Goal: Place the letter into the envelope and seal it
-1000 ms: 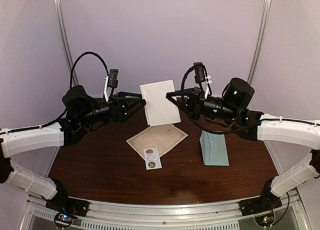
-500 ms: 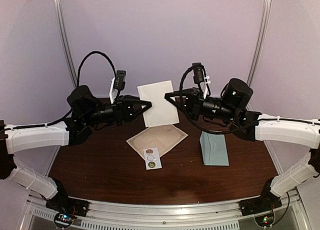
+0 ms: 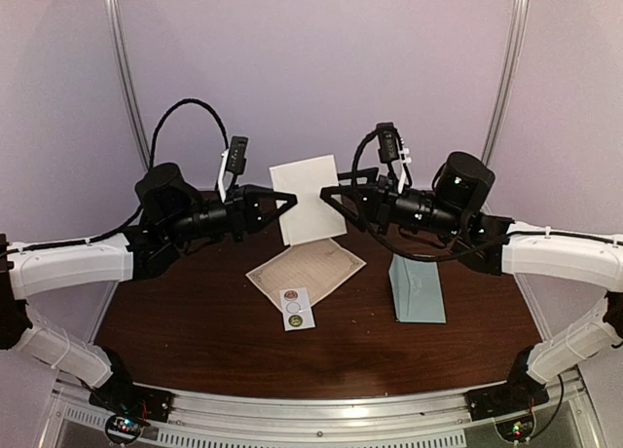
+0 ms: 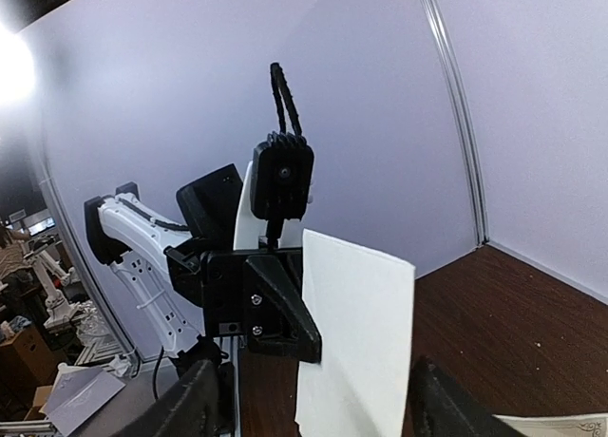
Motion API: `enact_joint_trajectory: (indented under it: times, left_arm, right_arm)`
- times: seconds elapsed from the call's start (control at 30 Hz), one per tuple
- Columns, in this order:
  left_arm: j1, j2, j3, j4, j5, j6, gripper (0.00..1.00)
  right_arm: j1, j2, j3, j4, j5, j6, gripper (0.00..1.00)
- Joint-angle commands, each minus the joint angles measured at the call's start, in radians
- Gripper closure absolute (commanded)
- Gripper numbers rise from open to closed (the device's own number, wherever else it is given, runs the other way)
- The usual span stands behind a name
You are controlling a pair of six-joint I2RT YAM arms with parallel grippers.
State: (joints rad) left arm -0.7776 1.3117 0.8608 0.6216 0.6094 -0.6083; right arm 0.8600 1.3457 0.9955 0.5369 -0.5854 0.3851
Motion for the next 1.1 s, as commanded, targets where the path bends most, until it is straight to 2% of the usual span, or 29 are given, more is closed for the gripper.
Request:
enact_joint_trajectory:
  times: [0.0,0.1,0.27,0.33,0.43,0.53,0.73,1.07]
  left_arm:
    - [0.042,-0.022,0.077,-0.169,-0.086,0.130,1.00]
    - [0.129,-0.003,0.149,-0.359,-0.085,0.205,1.00]
    - [0.302,0.002,0.233,-0.604,-0.104,0.293,1.00]
    - [0.370,-0.018,0.228,-0.617,-0.127,0.311,1.00]
    - [0.410,-0.070,0.180,-0.587,-0.204,0.359,1.00]
    - [0.440,-0.106,0.144,-0.584,-0.245,0.383,1.00]
    - [0.445,-0.121,0.121,-0.596,-0.263,0.391,1.00]
    - [0.445,-0.108,0.118,-0.588,-0.253,0.381,1.00]
  right_arm:
    - [-0.004,-0.091,-0.028,-0.052,0.080,-0.046,0.12]
    - [-0.015,-0.135,-0.049,-0.157,0.157,-0.072,0.02]
    - [-0.018,-0.159,-0.039,-0.448,0.432,-0.092,0.00]
    - [-0.018,-0.149,-0.028,-0.552,0.561,-0.062,0.00]
    - [-0.018,-0.111,-0.016,-0.697,0.752,-0.002,0.00]
    - [-0.018,-0.061,-0.009,-0.803,0.861,0.047,0.00]
    - [-0.022,0.052,0.010,-0.908,0.951,0.091,0.00]
    - [-0.081,0.189,0.000,-0.872,0.942,0.122,0.01]
